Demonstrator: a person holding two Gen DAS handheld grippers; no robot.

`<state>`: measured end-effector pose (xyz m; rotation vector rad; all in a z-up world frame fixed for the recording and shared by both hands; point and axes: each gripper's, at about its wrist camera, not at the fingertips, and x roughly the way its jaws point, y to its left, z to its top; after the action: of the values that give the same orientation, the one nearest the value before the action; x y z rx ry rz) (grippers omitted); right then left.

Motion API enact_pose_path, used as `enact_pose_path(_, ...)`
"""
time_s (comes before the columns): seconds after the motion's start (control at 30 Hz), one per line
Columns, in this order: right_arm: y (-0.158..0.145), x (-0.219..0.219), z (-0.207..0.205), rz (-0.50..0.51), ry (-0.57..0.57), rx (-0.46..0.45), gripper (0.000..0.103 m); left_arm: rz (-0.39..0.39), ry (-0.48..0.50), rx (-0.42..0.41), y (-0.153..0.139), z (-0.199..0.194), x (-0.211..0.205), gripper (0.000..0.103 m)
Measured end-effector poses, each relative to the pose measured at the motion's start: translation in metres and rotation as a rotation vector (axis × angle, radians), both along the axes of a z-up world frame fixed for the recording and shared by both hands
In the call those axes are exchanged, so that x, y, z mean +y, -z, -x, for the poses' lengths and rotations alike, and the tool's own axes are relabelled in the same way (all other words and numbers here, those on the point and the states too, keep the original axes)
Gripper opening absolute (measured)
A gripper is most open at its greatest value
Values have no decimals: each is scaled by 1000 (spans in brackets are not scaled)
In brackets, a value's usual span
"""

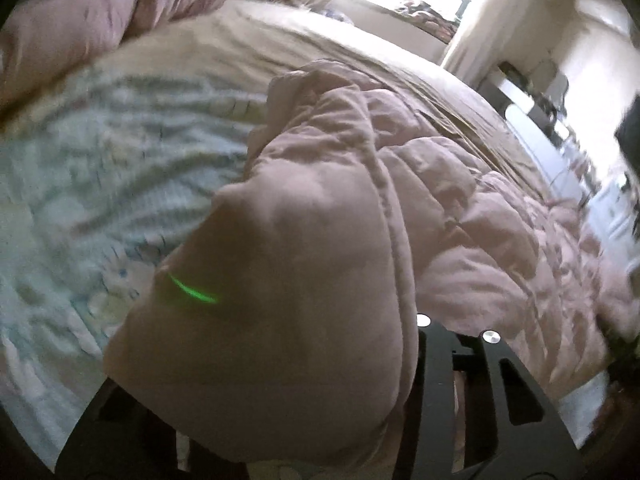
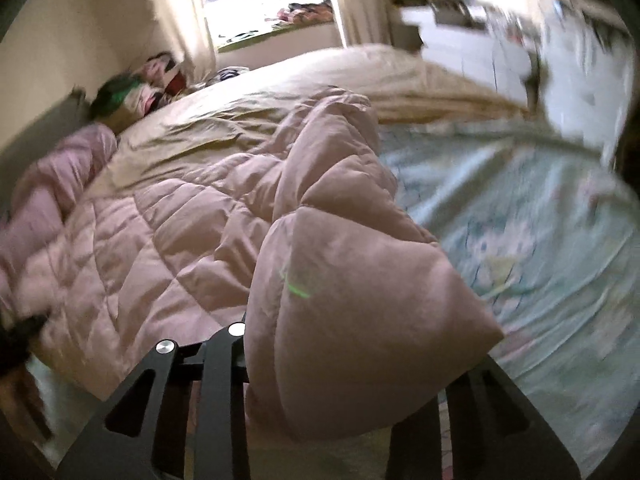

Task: Fold large clothes
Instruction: 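Lift the held bundle edge with both tools and fold it over the bundle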

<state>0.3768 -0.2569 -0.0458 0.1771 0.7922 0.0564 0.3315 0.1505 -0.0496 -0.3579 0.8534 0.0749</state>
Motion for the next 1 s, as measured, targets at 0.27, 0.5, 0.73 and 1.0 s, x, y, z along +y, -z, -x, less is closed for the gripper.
enact_pose_path(0.27, -41, 45, 36, 235, -139, -193, 25, -182, 51, -125, -44, -1, -32, 30)
enact_pose_path(0.5, -46, 47, 82, 310, -220, -303, 24, -260, 102, -204, -62, 25, -50, 30)
enact_pose_path(0.73, -53, 29, 125, 299, -243, -347, 24, -276, 132, -208, -63, 52, -55, 30)
enact_pose_path(1.0, -56, 9, 157, 261, -256, -346, 24, -294, 155, -204, -61, 83, -56, 30)
